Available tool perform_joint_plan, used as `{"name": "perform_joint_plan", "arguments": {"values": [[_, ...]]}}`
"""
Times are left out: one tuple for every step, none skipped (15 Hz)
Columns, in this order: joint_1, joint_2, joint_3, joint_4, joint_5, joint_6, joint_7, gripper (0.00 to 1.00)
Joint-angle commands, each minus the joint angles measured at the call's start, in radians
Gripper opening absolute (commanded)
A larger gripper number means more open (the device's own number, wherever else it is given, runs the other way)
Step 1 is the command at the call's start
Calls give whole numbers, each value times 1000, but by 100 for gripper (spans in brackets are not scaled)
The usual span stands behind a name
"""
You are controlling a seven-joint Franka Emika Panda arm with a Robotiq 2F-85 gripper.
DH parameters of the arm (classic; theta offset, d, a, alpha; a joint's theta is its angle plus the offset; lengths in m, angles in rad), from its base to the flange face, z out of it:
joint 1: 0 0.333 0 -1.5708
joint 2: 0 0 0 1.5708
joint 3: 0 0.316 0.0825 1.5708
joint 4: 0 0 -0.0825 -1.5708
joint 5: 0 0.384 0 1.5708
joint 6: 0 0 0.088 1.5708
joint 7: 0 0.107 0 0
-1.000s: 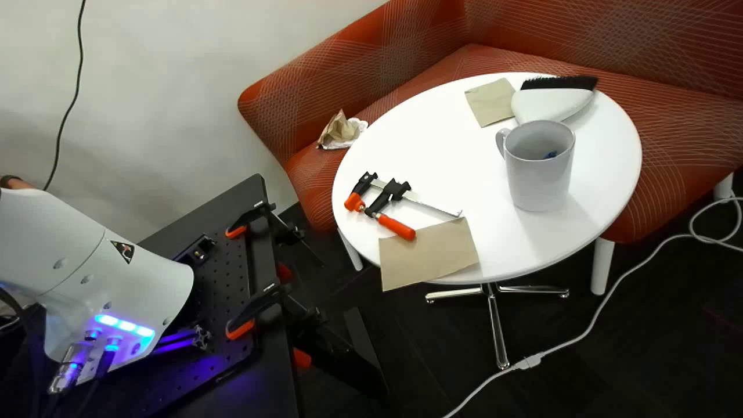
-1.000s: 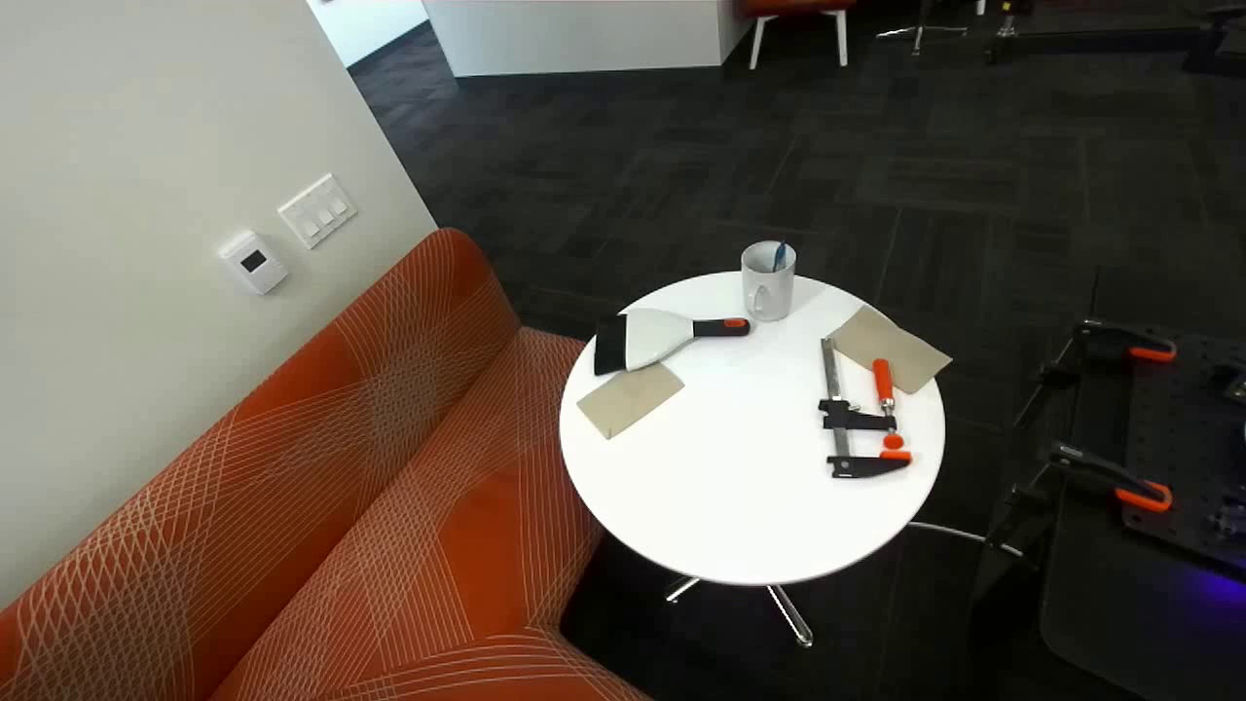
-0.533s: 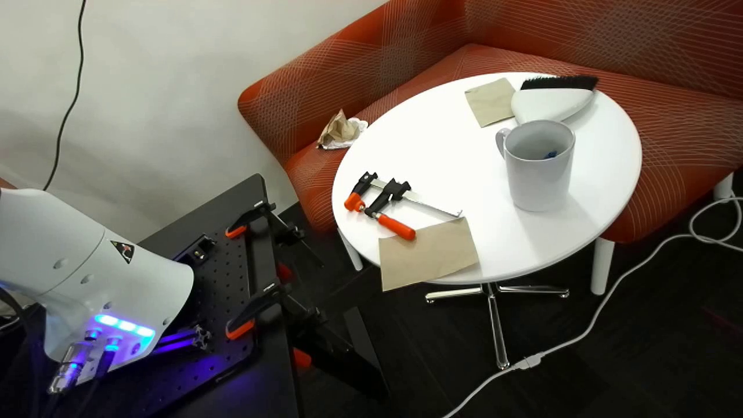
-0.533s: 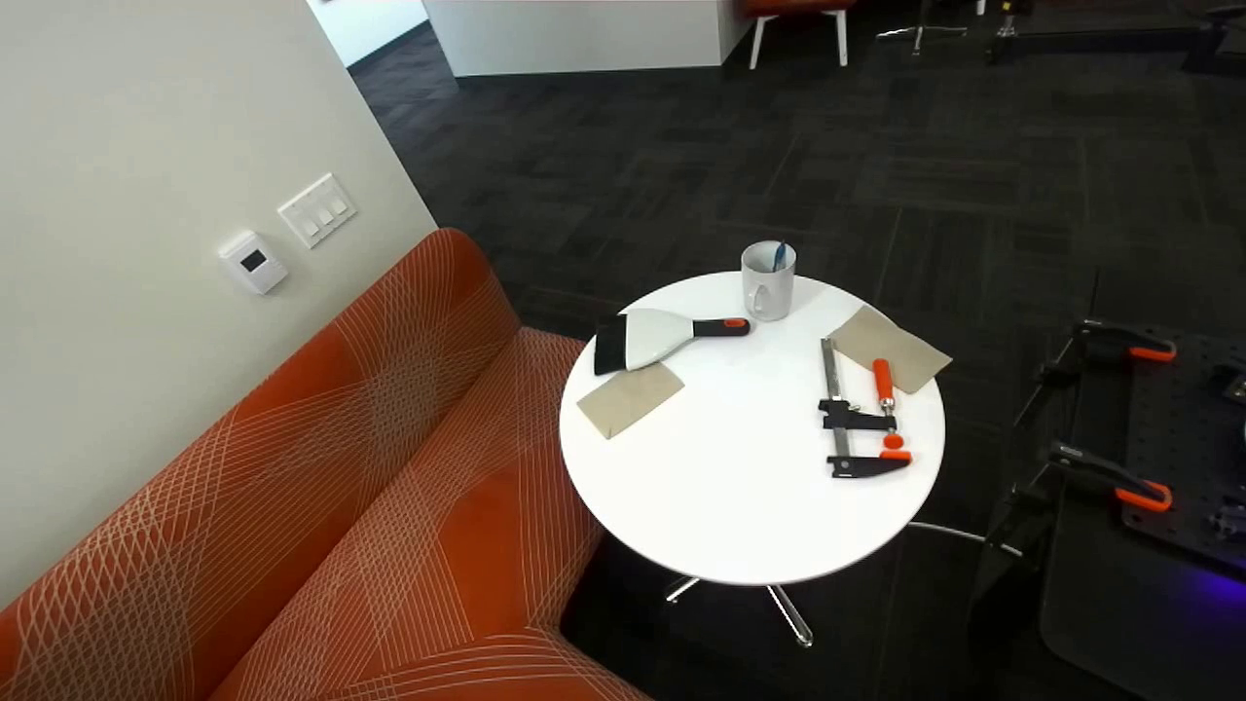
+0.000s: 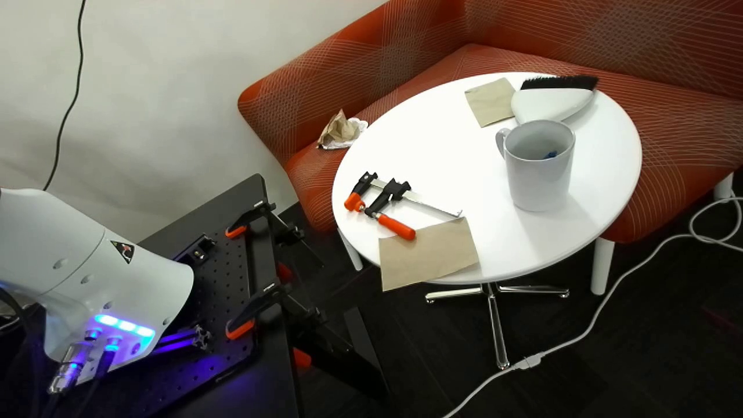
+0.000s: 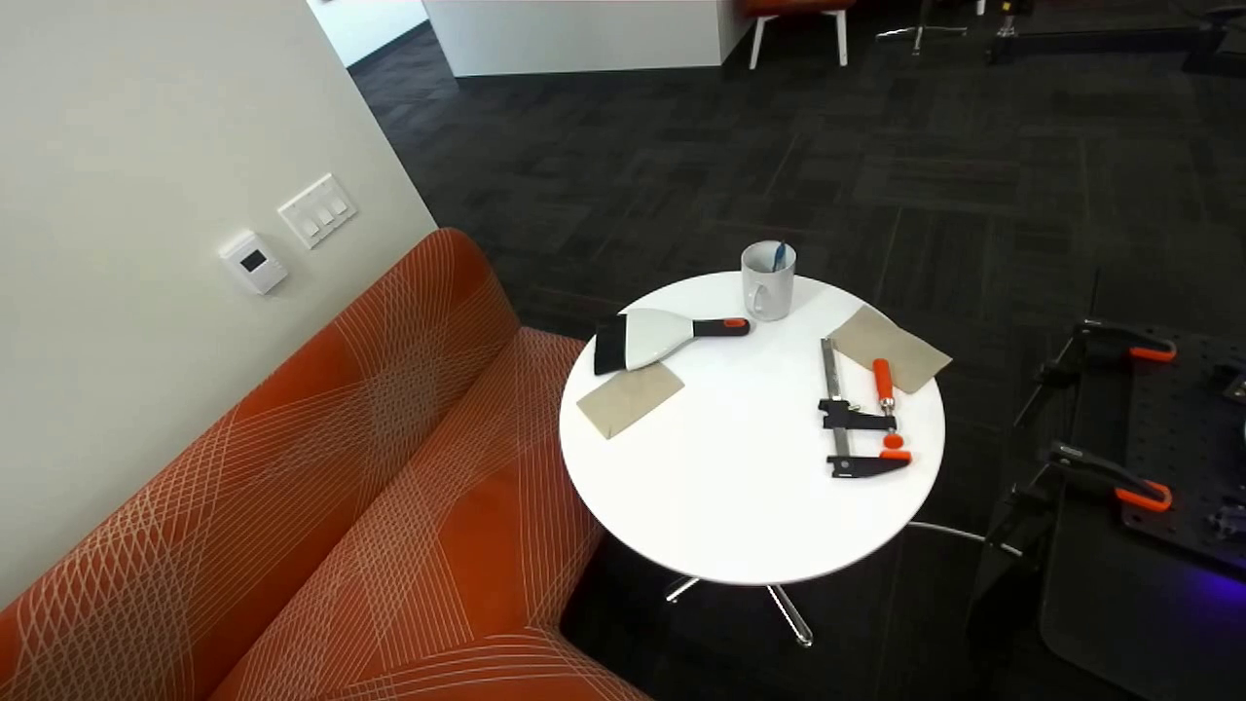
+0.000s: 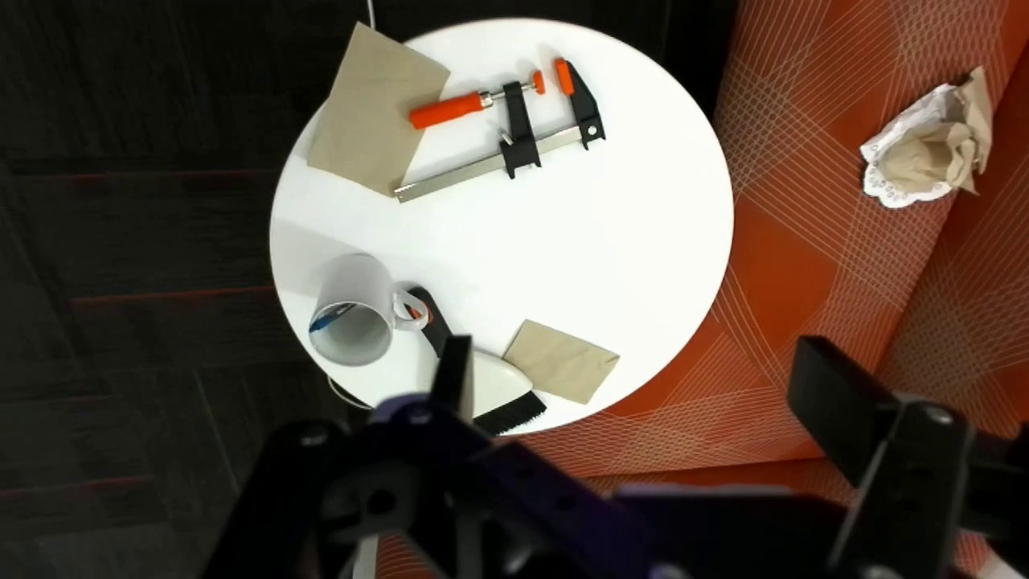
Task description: Remove the pen from the mug cup and place it on the table
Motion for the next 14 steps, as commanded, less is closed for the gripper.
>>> {"name": "perform_joint_plan", "arguments": {"values": [[-4,156,7,89,-51,43,-58,100],[0,190,6,99,-66,64,-80,100],[2,225,7,109,-81,85,-99,100],[3,263,9,116,-100,106,-125,100],[5,297,10,123,-114,123,-149,100],[6,331,16,126,-133,147,-170,100],[7,363,19,130,-146,166,-191,100],[11,396,23,135,-151,186,-212,100],[10,426,30,140,-162,209,-226,100],[10,455,37,143,-171,235,-231,100],[10,481,41,149,-174,252,-234,100],[9,502,47,151,-178,269,-234,100],[1,448,43,116,-154,248,-220,100],[1,467,47,118,-155,253,-220,100]]}}
